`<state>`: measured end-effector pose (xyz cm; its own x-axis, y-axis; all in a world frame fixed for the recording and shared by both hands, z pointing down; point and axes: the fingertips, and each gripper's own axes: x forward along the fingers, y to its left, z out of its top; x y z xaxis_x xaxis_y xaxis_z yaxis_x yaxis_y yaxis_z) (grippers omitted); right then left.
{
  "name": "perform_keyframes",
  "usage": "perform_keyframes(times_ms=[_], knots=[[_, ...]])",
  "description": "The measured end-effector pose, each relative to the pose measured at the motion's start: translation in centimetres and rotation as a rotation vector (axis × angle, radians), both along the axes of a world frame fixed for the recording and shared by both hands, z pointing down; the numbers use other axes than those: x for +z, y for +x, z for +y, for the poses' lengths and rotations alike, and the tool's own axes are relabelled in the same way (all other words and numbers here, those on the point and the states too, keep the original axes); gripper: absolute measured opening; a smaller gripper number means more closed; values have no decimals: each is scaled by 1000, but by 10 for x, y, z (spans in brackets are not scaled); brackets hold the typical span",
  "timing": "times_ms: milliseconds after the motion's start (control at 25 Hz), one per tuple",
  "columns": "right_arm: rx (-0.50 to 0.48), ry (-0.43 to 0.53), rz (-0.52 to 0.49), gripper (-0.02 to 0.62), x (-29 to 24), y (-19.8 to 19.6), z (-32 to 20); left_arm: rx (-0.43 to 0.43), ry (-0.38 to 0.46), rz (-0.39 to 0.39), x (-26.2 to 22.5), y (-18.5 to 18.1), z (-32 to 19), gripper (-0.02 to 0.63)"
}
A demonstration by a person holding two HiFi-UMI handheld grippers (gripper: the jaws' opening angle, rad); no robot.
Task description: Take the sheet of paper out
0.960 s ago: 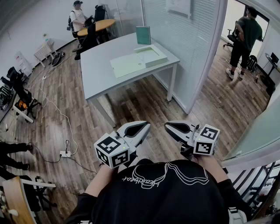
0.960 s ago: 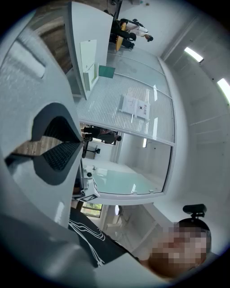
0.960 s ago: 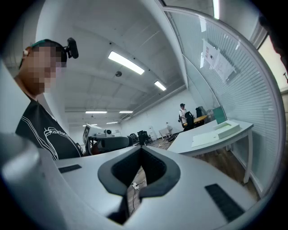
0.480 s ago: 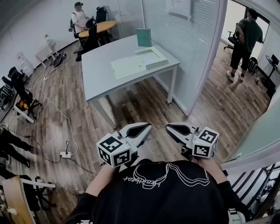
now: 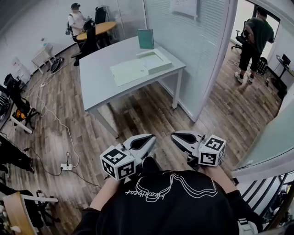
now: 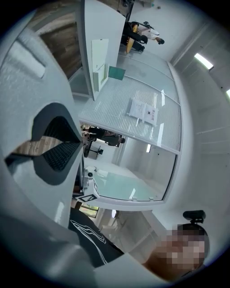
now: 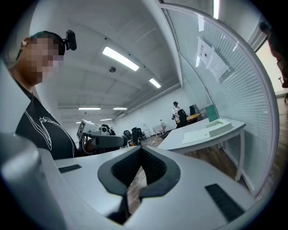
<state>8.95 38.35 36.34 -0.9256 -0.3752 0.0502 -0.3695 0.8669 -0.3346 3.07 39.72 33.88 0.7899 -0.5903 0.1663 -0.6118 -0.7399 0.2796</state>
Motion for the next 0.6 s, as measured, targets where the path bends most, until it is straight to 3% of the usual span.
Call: perform_keyframes(times_ms=[320, 600], knots=[[8, -48, -11, 11, 16, -20, -76, 2, -57, 8, 20, -20, -77, 12], [61, -141, -29, 11, 40, -46, -181, 18, -165, -1, 44, -52, -188, 12]])
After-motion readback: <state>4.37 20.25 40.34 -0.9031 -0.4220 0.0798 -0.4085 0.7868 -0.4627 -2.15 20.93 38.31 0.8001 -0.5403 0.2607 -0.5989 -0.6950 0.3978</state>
